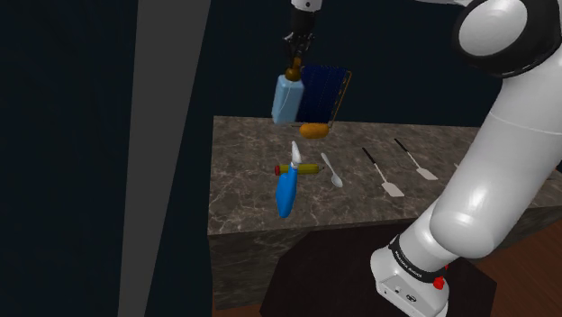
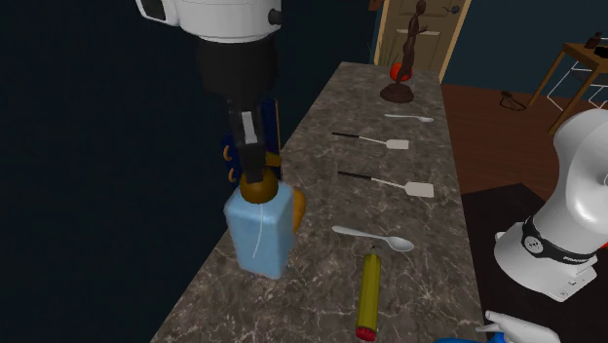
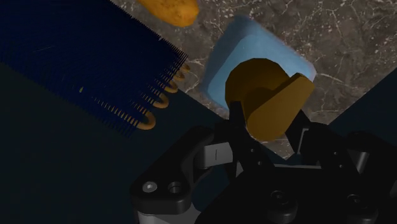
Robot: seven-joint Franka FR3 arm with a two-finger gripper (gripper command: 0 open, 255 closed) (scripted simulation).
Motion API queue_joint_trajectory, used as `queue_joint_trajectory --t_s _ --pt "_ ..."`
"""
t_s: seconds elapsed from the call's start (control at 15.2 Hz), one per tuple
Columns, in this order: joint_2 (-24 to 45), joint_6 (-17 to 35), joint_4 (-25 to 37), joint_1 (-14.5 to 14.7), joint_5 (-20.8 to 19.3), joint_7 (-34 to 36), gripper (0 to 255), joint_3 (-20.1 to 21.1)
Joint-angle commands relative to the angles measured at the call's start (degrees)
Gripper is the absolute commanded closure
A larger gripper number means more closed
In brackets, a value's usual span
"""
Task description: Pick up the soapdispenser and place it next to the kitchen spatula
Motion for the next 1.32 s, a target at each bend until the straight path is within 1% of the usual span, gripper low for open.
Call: queue_joint_trajectory --t_s 0.0,0.26,0.59,0.92,1.25 --pt "-3.4 0.4 -3.8 -1.0 -0.1 -1.7 255 -0.7" --pt "-9.8 0.3 -9.9 -2.8 -0.4 -5.1 255 -2.2" --pt "-16.8 -0.7 -15.6 -5.1 -1.2 -9.6 255 -4.5" --pt "-22.7 -2.5 -19.4 -7.4 -2.3 -14.4 255 -7.2" --pt "-27.4 -5.0 -21.4 -9.7 -3.7 -19.6 255 -10.2"
